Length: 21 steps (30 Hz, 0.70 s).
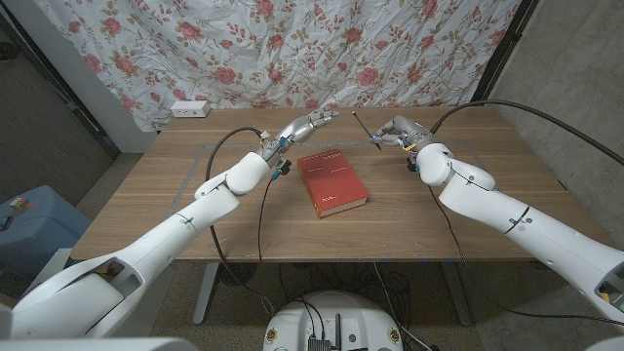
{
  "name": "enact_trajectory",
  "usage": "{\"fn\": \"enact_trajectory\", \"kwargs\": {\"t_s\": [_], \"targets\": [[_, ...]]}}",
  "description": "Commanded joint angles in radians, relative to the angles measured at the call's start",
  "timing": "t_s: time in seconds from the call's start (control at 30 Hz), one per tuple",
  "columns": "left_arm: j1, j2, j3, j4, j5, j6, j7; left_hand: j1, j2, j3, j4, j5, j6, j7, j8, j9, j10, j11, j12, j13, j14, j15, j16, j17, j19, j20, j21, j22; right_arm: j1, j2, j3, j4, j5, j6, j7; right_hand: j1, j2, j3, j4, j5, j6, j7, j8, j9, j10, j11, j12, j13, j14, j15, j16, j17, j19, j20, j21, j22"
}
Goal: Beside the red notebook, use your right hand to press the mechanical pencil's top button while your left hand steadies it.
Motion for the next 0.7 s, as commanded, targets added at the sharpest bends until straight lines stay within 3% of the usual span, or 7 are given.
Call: {"fn": "enact_trajectory", "kwargs": {"t_s": [0.03, 0.7], "targets": [[0.013, -0.009, -0.027, 0.0, -0.027, -0.008, 0.035, 0.007, 0.051, 0.005, -0.009, 0.002, -0.013, 0.002, -0.003, 0.003, 0.014, -0.001, 0.011, 0.002, 0.009, -0.066, 0.006, 0.001, 0.012, -0.042, 0.005, 0.002, -0.001, -0.014, -0.01, 0.032, -0.038, 0.062, -0.004, 0.01, -0.001, 0.003, -0.001, 0.006, 0.016, -0.01, 0.009, 0.005, -0.003, 0.002, 0.004, 0.002, 0.007, -0.151, 0.008, 0.002, 0.005, -0.001, 0.003, 0.003], [0.017, -0.01, -0.046, 0.005, -0.061, -0.008, 0.042, 0.009, 0.051, 0.01, -0.018, 0.001, -0.034, 0.002, -0.004, 0.003, 0.024, 0.002, 0.01, 0.002, 0.022, -0.066, 0.004, 0.001, 0.021, -0.04, 0.006, 0.002, 0.008, -0.026, -0.017, 0.069, -0.147, 0.124, 0.019, 0.014, -0.002, 0.006, -0.002, 0.007, 0.013, -0.01, 0.013, 0.014, -0.007, 0.001, 0.004, 0.004, 0.012, -0.153, 0.005, 0.0, 0.012, -0.01, 0.003, 0.002]]}}
